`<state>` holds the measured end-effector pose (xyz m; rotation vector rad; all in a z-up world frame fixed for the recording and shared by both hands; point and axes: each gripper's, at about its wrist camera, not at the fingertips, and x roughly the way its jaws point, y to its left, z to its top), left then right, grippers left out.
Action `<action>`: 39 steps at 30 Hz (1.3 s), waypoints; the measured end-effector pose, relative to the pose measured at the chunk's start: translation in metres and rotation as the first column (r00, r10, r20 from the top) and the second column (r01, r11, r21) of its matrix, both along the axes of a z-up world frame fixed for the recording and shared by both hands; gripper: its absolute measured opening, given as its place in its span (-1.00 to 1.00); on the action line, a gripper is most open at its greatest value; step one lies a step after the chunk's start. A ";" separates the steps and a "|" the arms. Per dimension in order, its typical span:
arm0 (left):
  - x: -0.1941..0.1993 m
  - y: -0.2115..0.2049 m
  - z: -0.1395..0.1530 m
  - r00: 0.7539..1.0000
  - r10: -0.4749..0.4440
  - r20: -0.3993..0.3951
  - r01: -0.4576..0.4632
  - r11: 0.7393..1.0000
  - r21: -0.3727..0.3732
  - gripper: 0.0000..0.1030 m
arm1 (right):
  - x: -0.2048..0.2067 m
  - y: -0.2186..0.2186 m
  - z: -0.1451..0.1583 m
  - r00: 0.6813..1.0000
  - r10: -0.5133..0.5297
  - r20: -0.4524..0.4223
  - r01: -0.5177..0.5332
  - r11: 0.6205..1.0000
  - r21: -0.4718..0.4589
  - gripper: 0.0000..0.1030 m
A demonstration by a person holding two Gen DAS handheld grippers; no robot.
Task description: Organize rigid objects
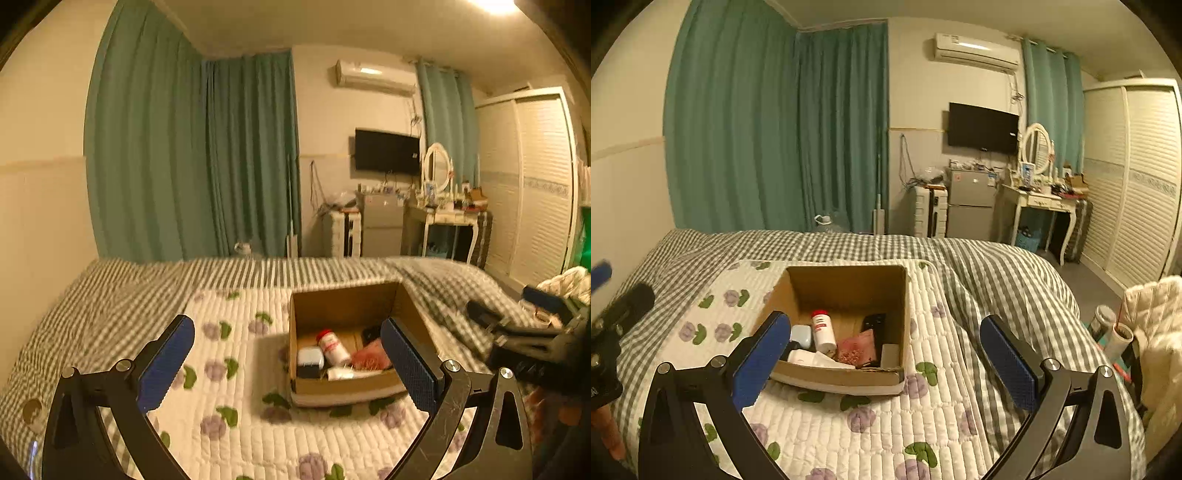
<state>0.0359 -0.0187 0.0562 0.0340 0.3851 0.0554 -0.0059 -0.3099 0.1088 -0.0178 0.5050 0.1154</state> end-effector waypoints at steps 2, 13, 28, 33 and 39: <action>0.003 0.003 -0.008 1.000 0.005 -0.019 -0.005 1.000 -0.004 1.00 | 0.000 -0.004 -0.004 1.000 -0.009 0.005 0.009 1.000 0.005 1.00; 0.003 0.009 -0.012 0.999 0.023 -0.035 -0.024 0.999 -0.029 1.00 | -0.002 -0.002 -0.003 1.000 -0.001 0.022 0.002 0.999 -0.036 1.00; 0.007 0.010 -0.013 0.999 0.030 -0.044 -0.031 0.999 -0.014 1.00 | -0.002 -0.001 -0.003 1.000 -0.007 0.025 0.008 0.999 -0.035 1.00; 0.007 0.012 -0.013 0.999 0.037 -0.037 -0.037 0.999 -0.013 1.00 | -0.003 0.001 -0.005 1.000 -0.009 0.027 0.010 0.999 -0.037 1.00; 0.007 0.014 -0.013 0.998 0.042 -0.043 -0.043 0.999 -0.015 1.00 | -0.004 -0.001 -0.005 1.000 -0.015 0.025 0.015 0.999 -0.032 1.00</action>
